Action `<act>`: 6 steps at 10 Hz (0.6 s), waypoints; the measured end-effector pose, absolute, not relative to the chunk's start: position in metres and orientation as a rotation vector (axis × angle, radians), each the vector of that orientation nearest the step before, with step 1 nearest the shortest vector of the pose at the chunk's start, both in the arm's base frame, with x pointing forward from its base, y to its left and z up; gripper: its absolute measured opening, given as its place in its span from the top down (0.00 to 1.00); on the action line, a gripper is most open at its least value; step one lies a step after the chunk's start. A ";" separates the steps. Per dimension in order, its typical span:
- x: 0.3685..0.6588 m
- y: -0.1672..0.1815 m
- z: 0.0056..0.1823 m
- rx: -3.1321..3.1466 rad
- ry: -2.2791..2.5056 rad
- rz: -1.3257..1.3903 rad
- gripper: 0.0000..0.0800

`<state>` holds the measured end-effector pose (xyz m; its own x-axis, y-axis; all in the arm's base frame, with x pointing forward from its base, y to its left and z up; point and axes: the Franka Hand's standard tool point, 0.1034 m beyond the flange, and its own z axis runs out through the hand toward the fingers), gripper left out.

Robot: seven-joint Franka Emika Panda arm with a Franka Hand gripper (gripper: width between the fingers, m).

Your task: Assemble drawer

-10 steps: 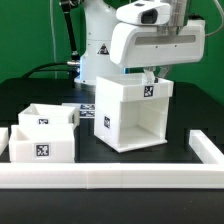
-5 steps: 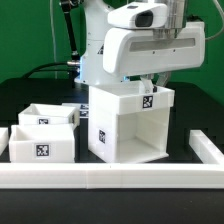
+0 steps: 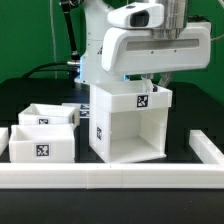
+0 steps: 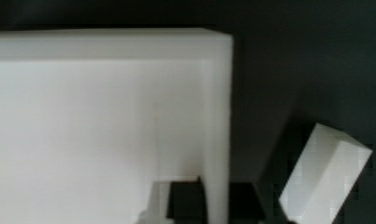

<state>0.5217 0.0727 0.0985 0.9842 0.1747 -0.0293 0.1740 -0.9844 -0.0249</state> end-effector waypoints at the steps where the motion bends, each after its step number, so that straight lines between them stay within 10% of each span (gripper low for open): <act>1: 0.530 0.074 0.099 -3.100 -0.156 0.053 0.95; 6: 0.551 0.078 0.103 -3.054 0.295 0.020 0.95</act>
Offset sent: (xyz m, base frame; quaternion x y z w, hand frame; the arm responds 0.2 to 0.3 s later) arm 0.0316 0.0010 0.0072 0.0138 0.0203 0.1419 0.9896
